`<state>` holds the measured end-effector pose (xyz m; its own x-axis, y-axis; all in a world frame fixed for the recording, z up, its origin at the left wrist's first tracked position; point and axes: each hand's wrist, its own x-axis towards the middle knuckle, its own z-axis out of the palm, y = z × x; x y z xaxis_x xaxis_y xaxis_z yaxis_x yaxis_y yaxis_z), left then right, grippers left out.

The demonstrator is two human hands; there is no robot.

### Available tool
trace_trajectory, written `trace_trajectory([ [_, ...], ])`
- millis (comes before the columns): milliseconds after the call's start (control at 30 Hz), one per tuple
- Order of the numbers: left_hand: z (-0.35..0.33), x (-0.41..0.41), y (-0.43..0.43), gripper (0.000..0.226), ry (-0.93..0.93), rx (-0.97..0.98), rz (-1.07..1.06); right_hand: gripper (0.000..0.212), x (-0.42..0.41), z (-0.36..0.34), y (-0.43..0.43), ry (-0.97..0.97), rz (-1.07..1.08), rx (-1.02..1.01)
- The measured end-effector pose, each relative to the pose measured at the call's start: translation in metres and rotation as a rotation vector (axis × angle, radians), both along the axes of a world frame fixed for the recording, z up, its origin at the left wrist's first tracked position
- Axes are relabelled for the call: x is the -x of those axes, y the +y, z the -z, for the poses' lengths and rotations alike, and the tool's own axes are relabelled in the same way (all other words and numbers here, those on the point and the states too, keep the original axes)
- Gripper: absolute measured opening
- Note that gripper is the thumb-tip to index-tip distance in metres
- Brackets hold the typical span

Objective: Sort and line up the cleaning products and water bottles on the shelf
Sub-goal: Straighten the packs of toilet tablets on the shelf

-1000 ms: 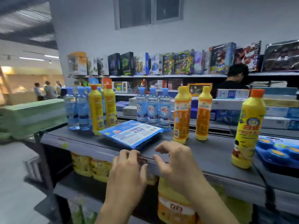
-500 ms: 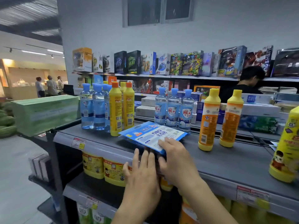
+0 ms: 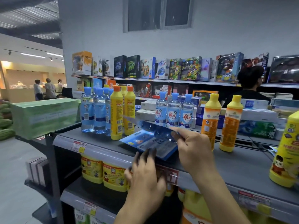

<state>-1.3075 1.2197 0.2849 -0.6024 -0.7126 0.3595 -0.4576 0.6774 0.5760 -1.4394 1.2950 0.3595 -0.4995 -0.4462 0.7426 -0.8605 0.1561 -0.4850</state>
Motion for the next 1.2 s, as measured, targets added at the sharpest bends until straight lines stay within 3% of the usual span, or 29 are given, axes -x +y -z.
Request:
trace_trajectory([
  [233,-0.015,0.015,0.009,0.082,0.584,-0.139,0.081,0.028,0.005,-0.014,0.029,-0.307,-0.220,0.340],
  [400,-0.018,0.028,0.028,0.101,0.795,-0.205,0.189,0.021,0.003,-0.031,0.059,-0.784,-0.500,0.542],
  [600,-0.020,0.048,0.048,0.069,1.049,-0.340,0.220,0.024,0.013,-0.034,0.095,-0.904,-0.620,0.523],
  [700,-0.025,0.054,0.060,0.050,1.050,-0.304,0.202,0.027,0.018,-0.031,0.113,-0.824,-0.602,0.544],
  [833,-0.038,0.066,0.084,0.042,1.019,-0.243,0.210,0.042,0.027,-0.030,0.142,-0.525,-0.414,0.615],
  [933,-0.048,0.077,0.105,0.043,1.016,-0.143,0.198,0.058,0.039,-0.028,0.170,-0.246,-0.207,0.502],
  [1033,-0.055,0.090,0.127,0.045,0.998,-0.078,0.202,0.072,0.052,-0.027,0.196,-0.166,-0.058,0.458],
  [1200,-0.067,0.113,0.172,0.049,0.943,0.040,0.270,0.072,0.084,-0.024,0.241,-0.023,0.199,0.420],
])
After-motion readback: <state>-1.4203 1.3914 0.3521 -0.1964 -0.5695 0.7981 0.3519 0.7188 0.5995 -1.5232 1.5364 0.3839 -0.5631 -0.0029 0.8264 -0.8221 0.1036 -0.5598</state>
